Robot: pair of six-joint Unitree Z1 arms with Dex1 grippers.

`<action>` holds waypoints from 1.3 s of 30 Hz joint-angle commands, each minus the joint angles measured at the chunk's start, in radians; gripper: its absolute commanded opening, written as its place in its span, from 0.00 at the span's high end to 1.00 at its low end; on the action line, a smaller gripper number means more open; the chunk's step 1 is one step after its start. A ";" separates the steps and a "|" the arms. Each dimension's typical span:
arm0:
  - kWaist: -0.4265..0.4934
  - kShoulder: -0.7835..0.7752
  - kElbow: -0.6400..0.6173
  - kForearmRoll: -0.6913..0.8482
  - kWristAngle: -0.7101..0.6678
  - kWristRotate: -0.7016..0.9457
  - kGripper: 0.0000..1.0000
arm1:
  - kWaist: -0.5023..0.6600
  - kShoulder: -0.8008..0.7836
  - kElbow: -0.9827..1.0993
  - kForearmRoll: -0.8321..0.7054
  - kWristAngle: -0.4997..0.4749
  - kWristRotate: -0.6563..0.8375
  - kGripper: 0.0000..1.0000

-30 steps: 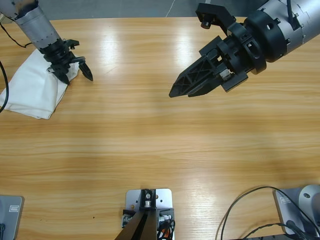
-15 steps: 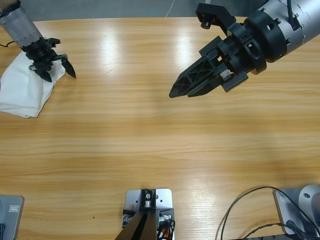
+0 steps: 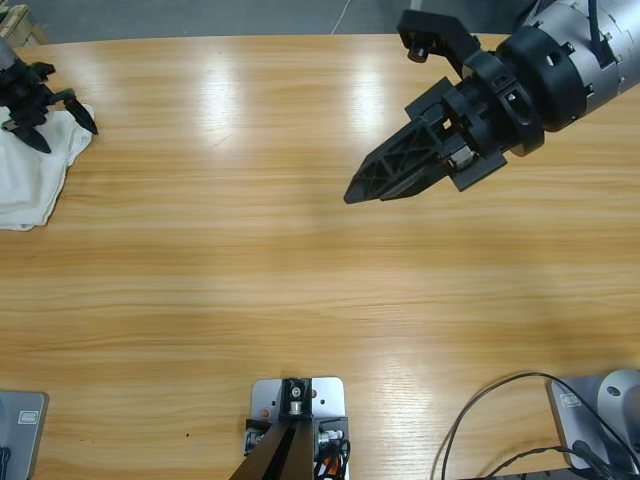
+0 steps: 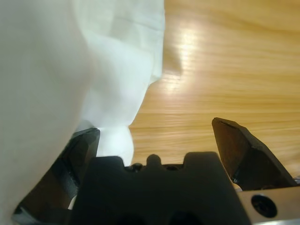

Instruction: Fold clothes

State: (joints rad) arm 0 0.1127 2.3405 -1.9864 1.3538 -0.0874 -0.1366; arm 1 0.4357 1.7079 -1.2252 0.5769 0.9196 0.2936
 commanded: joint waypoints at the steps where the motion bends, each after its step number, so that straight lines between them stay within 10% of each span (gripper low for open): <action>1: 0.047 0.036 -0.037 0.031 0.018 -0.009 0.04 | -0.017 -0.036 0.043 -0.002 0.030 -0.013 0.00; 15: -0.360 0.021 -0.117 0.039 -0.138 -0.008 0.04 | -0.027 -0.068 0.039 -0.002 0.028 -0.007 0.00; 23: -0.554 -0.350 -0.113 0.076 -0.344 0.033 0.04 | -0.026 -0.134 0.026 -0.002 0.031 0.007 0.01; 27: -0.638 -0.425 0.038 0.070 -0.383 0.026 0.05 | 0.010 -0.141 0.038 -0.001 0.000 0.001 0.01; 35: -0.832 -0.770 0.981 -0.556 -0.289 -0.294 0.05 | 0.193 -0.091 0.249 -0.111 -0.240 0.009 0.01; 39: -0.971 -0.779 1.114 -0.709 -0.254 -0.399 0.05 | 0.208 -0.100 0.328 -0.138 -0.312 0.009 0.02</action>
State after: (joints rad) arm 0 -0.6976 1.6303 -1.1005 0.8651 -0.3962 -0.3992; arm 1 0.6119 1.5872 -1.0227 0.4839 0.7018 0.2921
